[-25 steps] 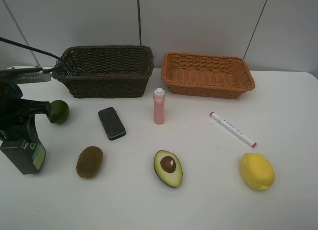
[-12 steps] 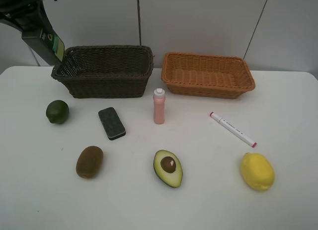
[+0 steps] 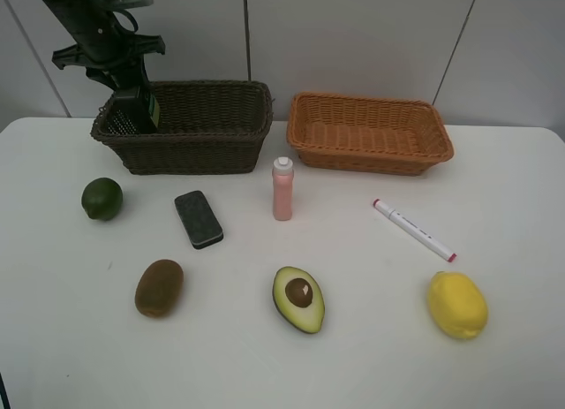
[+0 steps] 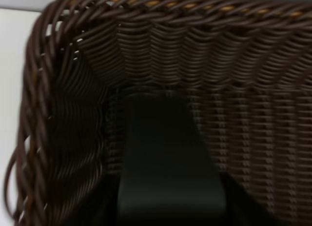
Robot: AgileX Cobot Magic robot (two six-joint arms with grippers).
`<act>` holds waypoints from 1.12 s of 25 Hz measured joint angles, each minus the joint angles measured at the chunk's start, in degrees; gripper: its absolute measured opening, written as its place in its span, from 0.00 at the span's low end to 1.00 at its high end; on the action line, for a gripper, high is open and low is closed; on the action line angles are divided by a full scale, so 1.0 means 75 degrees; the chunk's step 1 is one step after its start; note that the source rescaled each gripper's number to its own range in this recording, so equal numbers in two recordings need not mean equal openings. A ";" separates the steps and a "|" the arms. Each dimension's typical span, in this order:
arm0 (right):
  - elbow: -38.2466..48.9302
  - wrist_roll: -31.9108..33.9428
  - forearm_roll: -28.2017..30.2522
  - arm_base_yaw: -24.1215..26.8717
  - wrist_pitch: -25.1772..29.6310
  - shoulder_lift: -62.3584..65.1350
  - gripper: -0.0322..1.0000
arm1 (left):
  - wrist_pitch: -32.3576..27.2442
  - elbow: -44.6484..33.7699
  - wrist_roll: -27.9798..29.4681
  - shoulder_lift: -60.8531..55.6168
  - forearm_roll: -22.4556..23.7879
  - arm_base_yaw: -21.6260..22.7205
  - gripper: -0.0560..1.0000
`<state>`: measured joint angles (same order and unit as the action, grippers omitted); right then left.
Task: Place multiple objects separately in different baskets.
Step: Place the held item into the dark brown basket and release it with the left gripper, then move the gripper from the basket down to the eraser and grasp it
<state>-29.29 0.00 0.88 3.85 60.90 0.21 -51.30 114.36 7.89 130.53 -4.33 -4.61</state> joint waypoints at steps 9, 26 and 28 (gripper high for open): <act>0.0000 0.0000 0.0000 0.0000 0.0000 0.0000 1.00 | -0.0660 0.0735 0.0000 0.0197 -0.0052 0.0000 0.98; 0.0000 0.0000 0.0000 0.0000 0.0000 0.0000 1.00 | -0.2315 -0.0964 -0.0007 -0.2199 -0.0408 -0.0008 1.00; 0.0000 0.0000 0.0000 0.0000 0.0000 0.0000 1.00 | -0.2315 -0.2102 0.0000 -0.3081 -0.0408 -0.0008 1.00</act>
<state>-29.29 0.00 0.88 3.85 60.90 0.21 -68.66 98.59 7.88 107.42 -7.39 -4.67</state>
